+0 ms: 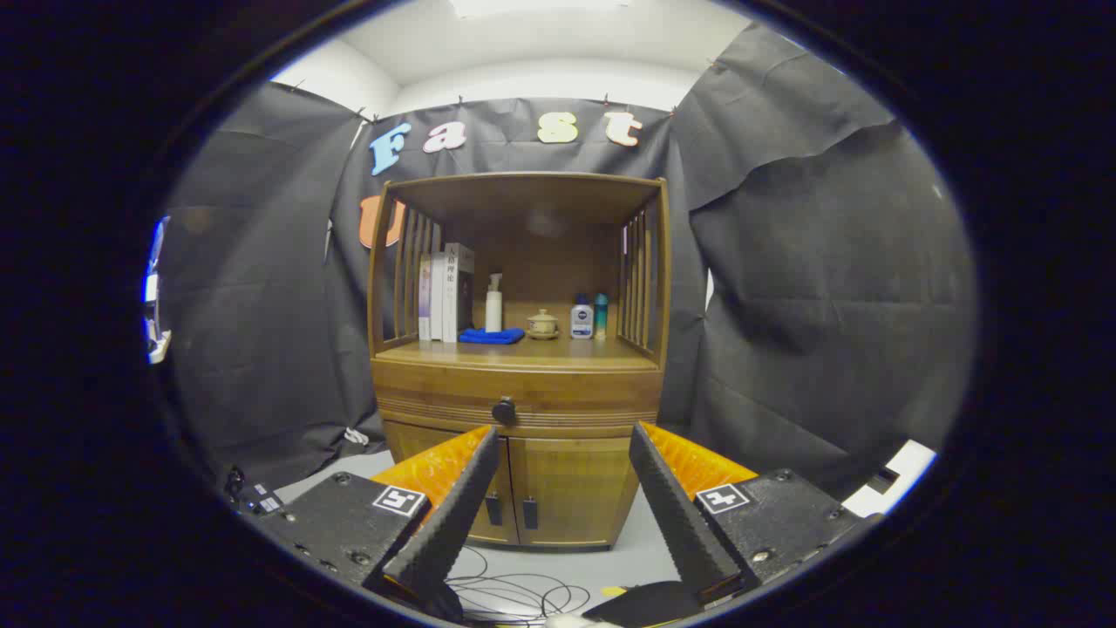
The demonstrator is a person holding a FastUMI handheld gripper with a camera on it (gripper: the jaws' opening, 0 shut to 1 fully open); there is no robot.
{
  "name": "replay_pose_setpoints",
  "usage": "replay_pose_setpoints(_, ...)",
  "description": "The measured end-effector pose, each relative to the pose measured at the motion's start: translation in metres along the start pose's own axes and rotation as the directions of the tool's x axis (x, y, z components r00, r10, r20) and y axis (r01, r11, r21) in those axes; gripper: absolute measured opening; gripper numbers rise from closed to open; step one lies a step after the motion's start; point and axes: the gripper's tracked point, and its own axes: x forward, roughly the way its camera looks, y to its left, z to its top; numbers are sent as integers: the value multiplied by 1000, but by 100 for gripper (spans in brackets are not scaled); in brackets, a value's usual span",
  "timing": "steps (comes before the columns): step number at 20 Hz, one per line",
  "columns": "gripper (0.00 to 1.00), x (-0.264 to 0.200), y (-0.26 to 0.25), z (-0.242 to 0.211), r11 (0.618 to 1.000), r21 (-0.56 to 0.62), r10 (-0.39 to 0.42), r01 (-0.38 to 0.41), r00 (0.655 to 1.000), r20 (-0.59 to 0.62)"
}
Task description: Pull open the drawer, take out the items inside it, and place them on the countertop above the cabinet.
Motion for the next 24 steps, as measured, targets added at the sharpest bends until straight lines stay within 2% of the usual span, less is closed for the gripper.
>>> replay_pose_setpoints(15, 98, 17, 2, 4, 1000, -4, 4, -4, 1000, -7)
replay_pose_setpoints(18, 98, 36, 8, 10, 1000, -12, 14, -14, 1000, 4)
replay_pose_setpoints(24, 98, 107, 29, 13, 1000, -23, 20, -19, 1000, 19)
